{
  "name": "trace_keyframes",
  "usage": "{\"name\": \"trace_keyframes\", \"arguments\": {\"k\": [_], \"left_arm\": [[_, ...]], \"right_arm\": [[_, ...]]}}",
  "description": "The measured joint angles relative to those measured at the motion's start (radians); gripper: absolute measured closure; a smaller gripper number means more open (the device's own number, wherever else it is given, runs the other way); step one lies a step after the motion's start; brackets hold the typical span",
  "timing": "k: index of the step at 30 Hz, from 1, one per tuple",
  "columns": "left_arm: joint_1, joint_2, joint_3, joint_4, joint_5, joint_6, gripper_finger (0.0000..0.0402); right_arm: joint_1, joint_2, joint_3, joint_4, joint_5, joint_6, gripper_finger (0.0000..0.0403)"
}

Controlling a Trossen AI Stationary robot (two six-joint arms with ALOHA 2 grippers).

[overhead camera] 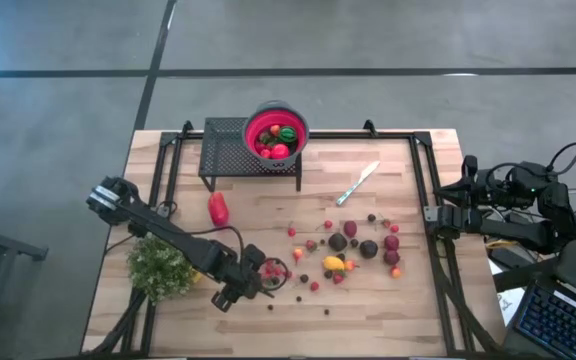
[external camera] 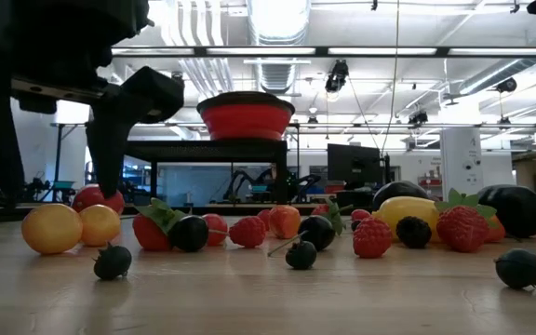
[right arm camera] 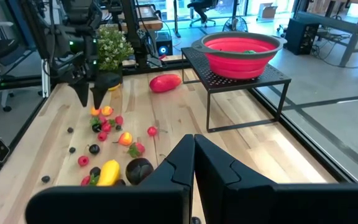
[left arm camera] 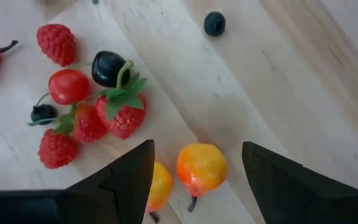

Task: Pick & Place Fruit
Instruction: Put the orange pear into the red gray strainer bowl on the shelf

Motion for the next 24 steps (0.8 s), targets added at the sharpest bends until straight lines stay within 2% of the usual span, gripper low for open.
{"name": "trace_keyframes", "arguments": {"k": [21,24], "left_arm": [[-0.009,0.000,-0.107,0.096,0.001,0.046,0.0154],[-0.009,0.000,-0.134,0.155,0.002,0.053,0.0154]], "right_arm": [[0.000,0.000,0.000,0.000,0.000,-0.002,0.0394],[0.000,0.000,0.000,0.000,0.000,0.000,0.0394]]}}
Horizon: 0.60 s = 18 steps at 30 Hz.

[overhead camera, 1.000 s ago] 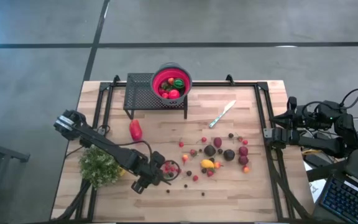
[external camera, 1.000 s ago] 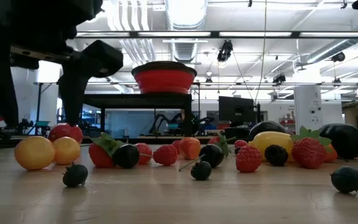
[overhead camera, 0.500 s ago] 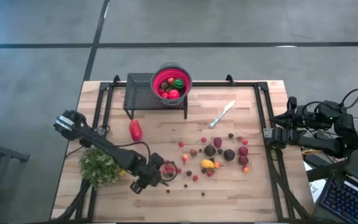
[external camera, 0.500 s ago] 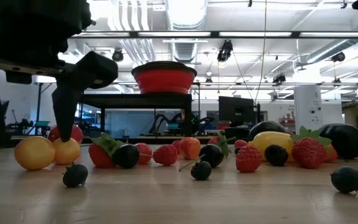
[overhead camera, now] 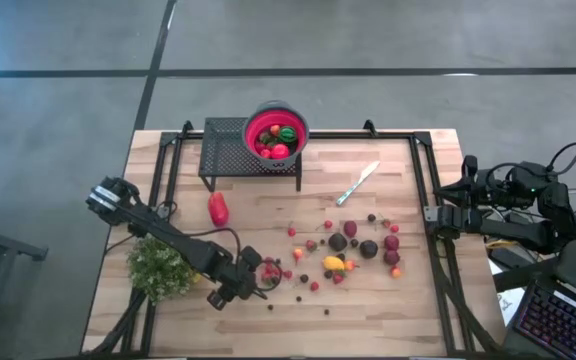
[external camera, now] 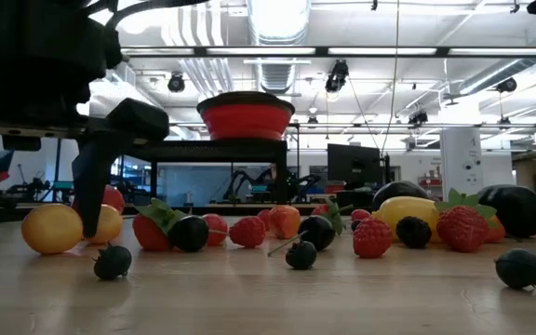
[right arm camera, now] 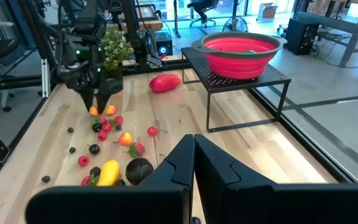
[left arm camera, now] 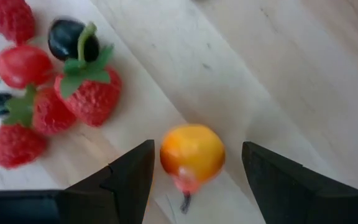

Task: Pick & Place Fruit
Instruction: Put the orange pear into the red gray strainer bowl on the shelf

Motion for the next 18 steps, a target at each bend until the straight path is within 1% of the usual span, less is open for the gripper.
{"name": "trace_keyframes", "arguments": {"k": [4,18], "left_arm": [[0.000,0.000,-0.031,0.062,0.003,-0.001,0.0159],[0.000,0.000,-0.032,0.065,0.002,-0.002,0.0222]], "right_arm": [[0.000,0.000,0.000,0.000,0.000,0.000,0.0394],[0.000,0.000,0.000,0.000,0.000,-0.002,0.0394]]}}
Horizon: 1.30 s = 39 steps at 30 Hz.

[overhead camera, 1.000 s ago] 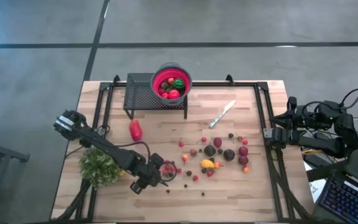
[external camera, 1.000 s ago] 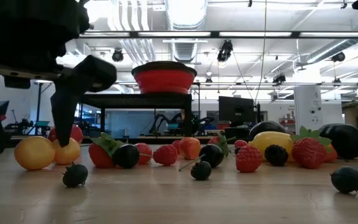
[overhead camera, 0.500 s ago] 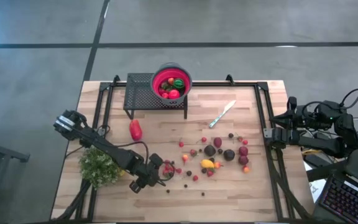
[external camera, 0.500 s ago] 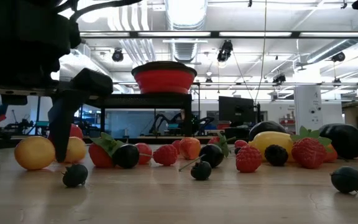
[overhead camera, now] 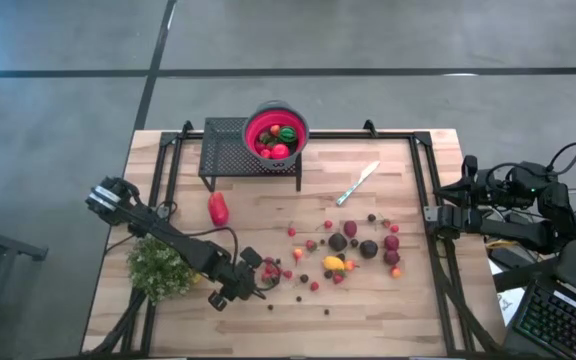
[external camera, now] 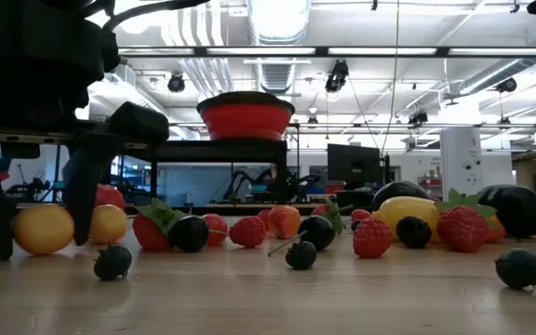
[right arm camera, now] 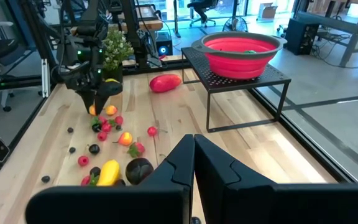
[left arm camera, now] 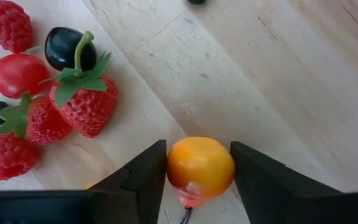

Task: Pick & Place Fruit
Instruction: Put the orange pear into the red gray strainer bowl on the shelf

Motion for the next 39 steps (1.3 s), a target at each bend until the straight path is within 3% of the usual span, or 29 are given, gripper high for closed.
{"name": "trace_keyframes", "arguments": {"k": [12,21,25,29,34,39], "left_arm": [[0.000,0.001,0.010,-0.003,-0.003,-0.027,0.0244],[0.004,-0.008,0.116,-0.002,-0.030,-0.040,0.0246],[0.015,-0.008,0.173,-0.003,-0.156,-0.017,0.0244],[0.043,-0.008,0.231,-0.001,-0.373,0.003,0.0247],[0.105,-0.009,0.316,0.053,-0.624,0.151,0.0249],[0.212,-0.009,0.430,0.119,-0.748,0.280,0.0249]], "right_arm": [[0.000,0.000,0.000,0.000,0.000,0.002,0.0394],[0.000,0.000,0.000,0.000,0.000,0.001,0.0394],[0.000,0.000,0.000,0.000,0.000,0.001,0.0394],[0.000,0.000,0.000,0.000,0.000,0.001,0.0394],[0.000,0.000,0.000,0.000,0.000,0.001,0.0394],[0.000,0.000,0.000,0.000,0.000,0.002,0.0394]]}}
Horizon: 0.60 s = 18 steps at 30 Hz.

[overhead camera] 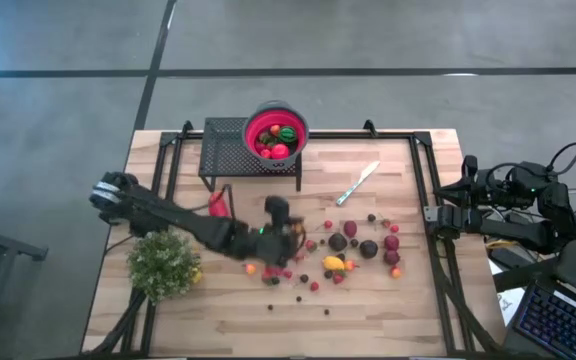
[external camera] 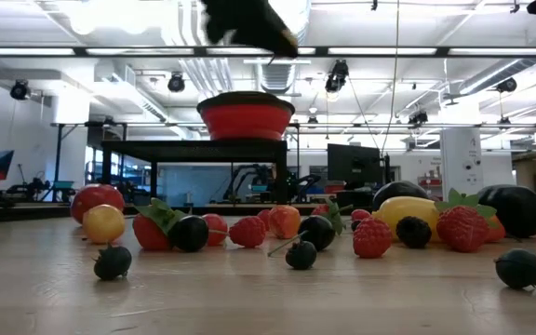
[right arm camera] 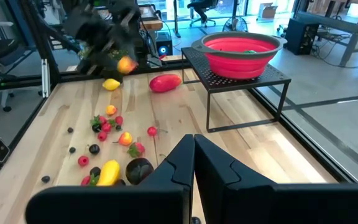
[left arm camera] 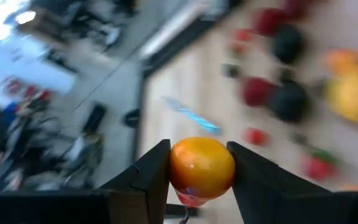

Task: Pick & Place Fruit
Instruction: Put the orange pear into the red gray strainer bowl on the shelf

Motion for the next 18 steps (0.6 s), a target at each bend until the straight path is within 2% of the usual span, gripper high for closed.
{"name": "trace_keyframes", "arguments": {"k": [4,8,14,18], "left_arm": [[0.121,-0.002,0.117,0.003,-0.011,-0.063,0.0250],[0.246,-0.004,0.216,-0.017,0.036,-0.133,0.0250],[0.428,-0.007,0.333,-0.172,0.180,-0.291,0.0248],[0.532,-0.007,0.359,-0.294,0.221,-0.389,0.0247]], "right_arm": [[0.000,0.000,0.000,0.000,0.000,0.000,0.0394],[0.000,0.000,0.000,0.000,0.000,-0.001,0.0394],[0.000,0.000,0.000,0.000,0.000,0.000,0.0394],[0.000,0.000,0.000,0.000,0.000,-0.001,0.0394]]}}
